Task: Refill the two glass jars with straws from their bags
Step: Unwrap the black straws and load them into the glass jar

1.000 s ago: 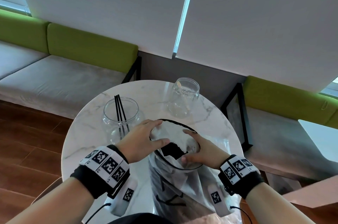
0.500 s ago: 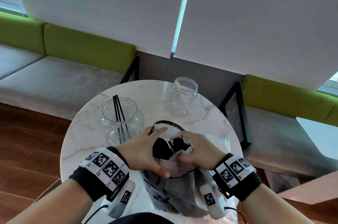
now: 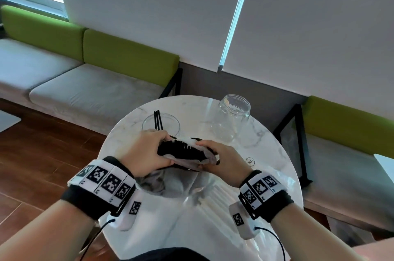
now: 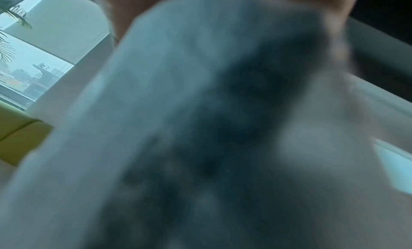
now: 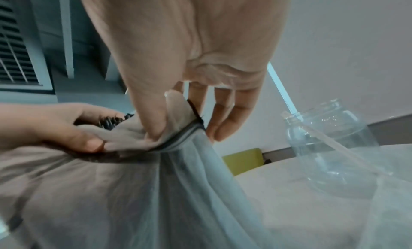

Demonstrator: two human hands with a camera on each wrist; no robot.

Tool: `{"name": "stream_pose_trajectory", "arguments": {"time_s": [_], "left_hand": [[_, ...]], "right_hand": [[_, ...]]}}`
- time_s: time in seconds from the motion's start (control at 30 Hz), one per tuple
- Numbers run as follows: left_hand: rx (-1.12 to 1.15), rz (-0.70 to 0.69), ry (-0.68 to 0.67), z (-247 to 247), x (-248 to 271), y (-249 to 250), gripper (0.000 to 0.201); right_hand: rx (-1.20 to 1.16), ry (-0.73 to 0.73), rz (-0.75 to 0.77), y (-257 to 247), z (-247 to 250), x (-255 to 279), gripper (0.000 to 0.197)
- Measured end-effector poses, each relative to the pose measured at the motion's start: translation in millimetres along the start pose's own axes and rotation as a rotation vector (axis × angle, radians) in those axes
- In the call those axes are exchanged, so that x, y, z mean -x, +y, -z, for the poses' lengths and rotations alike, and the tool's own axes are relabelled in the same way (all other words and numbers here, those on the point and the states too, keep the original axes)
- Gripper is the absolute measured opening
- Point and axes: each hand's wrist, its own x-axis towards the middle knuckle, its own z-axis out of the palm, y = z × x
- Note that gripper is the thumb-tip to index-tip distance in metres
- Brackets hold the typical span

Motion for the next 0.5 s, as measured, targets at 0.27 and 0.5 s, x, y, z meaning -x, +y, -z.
{"name": "stream_pose_trajectory", "arguments": {"time_s": [0.27, 0.5], "left_hand": [[-0.006, 0.194, -0.008, -0.7, 6.8, -28.9, 0.038], [-0.157, 0.138, -0.027, -9.2, 7.8, -34.9, 0.083]], "right_hand": [[-0.058, 0.089, -0.013, 4.5, -23.4, -14.3, 0.045], [-0.101, 0.114, -0.098, 15.3, -41.7, -7.0, 0.047]]}}
